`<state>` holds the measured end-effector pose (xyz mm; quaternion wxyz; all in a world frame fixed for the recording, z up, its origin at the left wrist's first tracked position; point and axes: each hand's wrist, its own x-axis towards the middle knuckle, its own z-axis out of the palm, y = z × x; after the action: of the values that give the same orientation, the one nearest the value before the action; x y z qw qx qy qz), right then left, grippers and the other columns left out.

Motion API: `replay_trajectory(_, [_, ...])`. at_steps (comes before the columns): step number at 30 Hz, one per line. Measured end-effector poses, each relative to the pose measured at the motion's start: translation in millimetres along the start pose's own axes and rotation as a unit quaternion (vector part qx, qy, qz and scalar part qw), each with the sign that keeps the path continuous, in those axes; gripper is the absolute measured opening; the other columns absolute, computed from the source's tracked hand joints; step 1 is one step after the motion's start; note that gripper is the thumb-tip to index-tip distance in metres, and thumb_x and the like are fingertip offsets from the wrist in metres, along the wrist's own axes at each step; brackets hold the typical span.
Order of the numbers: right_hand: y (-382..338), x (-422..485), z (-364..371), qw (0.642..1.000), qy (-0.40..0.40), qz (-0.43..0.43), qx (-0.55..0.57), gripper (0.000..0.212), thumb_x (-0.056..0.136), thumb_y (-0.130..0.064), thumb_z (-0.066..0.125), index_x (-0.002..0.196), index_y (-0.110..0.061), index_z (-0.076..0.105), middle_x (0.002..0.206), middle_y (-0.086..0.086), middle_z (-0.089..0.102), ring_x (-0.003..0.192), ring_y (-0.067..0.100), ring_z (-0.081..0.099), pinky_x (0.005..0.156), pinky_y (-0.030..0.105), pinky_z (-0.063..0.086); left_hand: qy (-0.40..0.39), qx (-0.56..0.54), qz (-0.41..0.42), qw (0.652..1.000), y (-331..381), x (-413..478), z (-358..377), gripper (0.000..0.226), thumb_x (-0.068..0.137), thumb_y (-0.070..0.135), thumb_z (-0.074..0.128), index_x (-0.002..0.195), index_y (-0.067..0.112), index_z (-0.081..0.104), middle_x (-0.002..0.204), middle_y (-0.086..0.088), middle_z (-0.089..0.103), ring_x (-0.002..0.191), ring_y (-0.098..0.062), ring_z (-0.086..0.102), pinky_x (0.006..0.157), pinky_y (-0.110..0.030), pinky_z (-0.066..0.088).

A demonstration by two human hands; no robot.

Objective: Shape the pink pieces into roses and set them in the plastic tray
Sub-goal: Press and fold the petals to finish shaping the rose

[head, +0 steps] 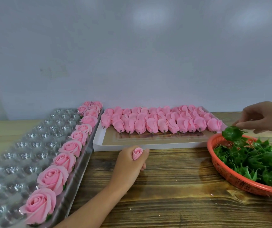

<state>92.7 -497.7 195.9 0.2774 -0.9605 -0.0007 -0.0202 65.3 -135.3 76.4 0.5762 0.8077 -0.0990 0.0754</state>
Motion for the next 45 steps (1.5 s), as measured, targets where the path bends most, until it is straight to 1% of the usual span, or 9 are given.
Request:
replay_trajectory(6, [0.3,4.3,9.4,0.985,0.054,-0.018,-0.162,0.021,0.076,-0.020,0.078,0.061,-0.022,0.064,0.058,-0.005,0.068,0.051,0.009,0.065,0.054,0.033,0.053,0.000,0.009,0.003,1.000,0.0,-0.4,0.1,0.035,0.093,0.030,0.057,0.060,0.017,0.056,0.053,0.005,0.057,0.057,-0.005,0.058,0.063,-0.012,0.047])
replay_trajectory(9, [-13.1,0.6,16.9,0.961,0.126,-0.034,-0.243,0.026,0.071,-0.012,0.080,0.059,-0.020,0.058,0.058,-0.005,0.062,0.057,0.015,0.060,0.052,0.030,0.043,-0.001,0.010,0.004,1.000,0.1,-0.1,-0.3,0.035,0.093,0.030,0.057,0.061,0.018,0.056,0.054,0.005,0.058,0.057,-0.006,0.058,0.063,-0.012,0.047])
replay_trajectory(12, [-28.0,-4.9,24.5,0.961,0.072,-0.010,-0.266,0.021,0.075,-0.013,0.077,0.064,-0.018,0.059,0.065,-0.001,0.064,0.064,0.017,0.062,0.060,0.036,0.052,-0.005,0.009,0.005,1.000,0.1,0.1,-0.5,0.035,0.093,0.030,0.057,0.060,0.018,0.055,0.054,0.005,0.057,0.058,-0.006,0.058,0.063,-0.013,0.047])
replay_trajectory(16, [-35.2,-8.0,35.0,0.945,-0.057,0.033,-0.322,0.014,0.082,-0.013,0.071,0.075,-0.018,0.060,0.075,0.000,0.066,0.065,0.010,0.060,0.052,0.016,0.043,-0.006,0.011,0.006,1.000,-0.3,0.2,0.0,0.034,0.092,0.030,0.057,0.060,0.019,0.055,0.054,0.005,0.057,0.057,-0.005,0.058,0.062,-0.011,0.046])
replay_trajectory(22, [-28.6,-10.1,31.0,0.968,-0.136,0.076,-0.198,0.023,0.079,-0.002,0.076,0.089,-0.016,0.061,0.080,-0.002,0.073,0.048,0.005,0.064,0.048,0.017,0.048,-0.004,0.013,0.007,1.000,-2.1,0.6,0.8,0.035,0.092,0.032,0.057,0.060,0.020,0.055,0.053,0.005,0.058,0.056,-0.006,0.058,0.063,-0.013,0.048])
replay_trajectory(28, [-32.7,-12.5,33.4,0.932,-0.238,0.081,-0.262,0.033,0.076,-0.040,0.082,0.099,-0.034,0.059,0.105,-0.010,0.065,0.073,0.012,0.066,0.061,0.017,0.053,-0.005,0.016,0.006,1.000,-2.2,0.9,1.3,0.034,0.092,0.032,0.058,0.060,0.020,0.055,0.054,0.004,0.058,0.056,-0.005,0.058,0.062,-0.012,0.047])
replay_trajectory(32, [-35.6,-13.0,32.9,0.937,-0.213,0.039,-0.276,0.023,0.077,-0.029,0.078,0.090,-0.040,0.063,0.095,-0.011,0.067,0.086,0.009,0.065,0.080,0.026,0.055,-0.004,0.017,0.007,1.000,-1.7,0.4,0.6,0.034,0.092,0.032,0.058,0.060,0.019,0.055,0.054,0.005,0.058,0.056,-0.004,0.058,0.061,-0.011,0.046])
replay_trajectory(37, [-25.6,-9.7,27.2,0.938,-0.244,0.055,-0.241,0.022,0.080,-0.030,0.076,0.094,-0.040,0.063,0.080,-0.008,0.072,0.065,0.004,0.067,0.061,0.016,0.052,-0.007,0.017,0.004,1.000,-1.7,0.8,0.9,0.033,0.092,0.032,0.058,0.061,0.018,0.056,0.055,0.004,0.058,0.056,-0.005,0.058,0.063,-0.014,0.048])
replay_trajectory(45, [4.1,2.0,17.0,0.968,-0.227,0.087,-0.059,0.017,0.099,-0.020,0.056,0.104,-0.014,0.071,0.085,0.001,0.077,0.079,0.019,0.075,0.060,0.021,0.056,-0.005,0.017,0.005,1.000,-1.1,0.5,0.6,0.034,0.092,0.031,0.057,0.060,0.020,0.055,0.054,0.005,0.058,0.056,-0.004,0.057,0.062,-0.012,0.047])
